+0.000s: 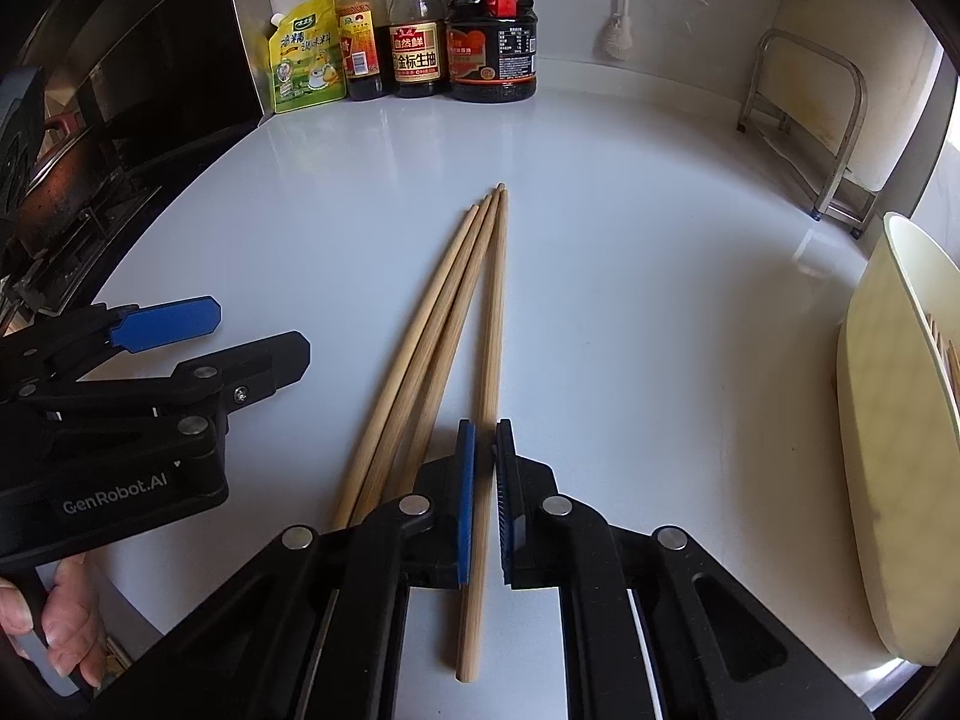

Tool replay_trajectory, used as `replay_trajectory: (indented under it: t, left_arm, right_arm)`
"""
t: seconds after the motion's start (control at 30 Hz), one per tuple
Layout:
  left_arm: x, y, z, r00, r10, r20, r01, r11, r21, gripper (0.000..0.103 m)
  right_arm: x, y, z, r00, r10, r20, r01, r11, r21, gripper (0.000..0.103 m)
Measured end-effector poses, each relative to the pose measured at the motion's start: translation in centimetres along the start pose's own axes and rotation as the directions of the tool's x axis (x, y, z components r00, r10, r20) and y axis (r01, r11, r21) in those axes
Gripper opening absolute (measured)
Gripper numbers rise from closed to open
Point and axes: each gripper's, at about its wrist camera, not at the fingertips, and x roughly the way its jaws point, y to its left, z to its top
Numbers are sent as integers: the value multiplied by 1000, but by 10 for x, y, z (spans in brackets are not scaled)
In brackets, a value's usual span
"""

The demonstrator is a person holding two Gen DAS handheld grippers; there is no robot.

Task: Organize utensils
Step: 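Close the right tool on one chopstick while the left tool grasps another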

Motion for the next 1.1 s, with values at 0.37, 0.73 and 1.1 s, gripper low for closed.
replay_trajectory:
  t: [0.37,0.73,1.1]
  left_arm:
    - [1,-22,-2,1000,3,-7,-3,999,49,70]
    - [12,-30,-3,999,25,-31,-23,997,72,71]
    - [12,-37,-2,998,55,-22,-53,995,86,73]
  right_arm:
    - [-6,-28,-9,1000,-9,3,8,996,89,6]
    - [-12,-40,-13,1000,-11,17,9,992,126,8]
    - [-13,-46,-12,999,-21,25,17,989,145,11]
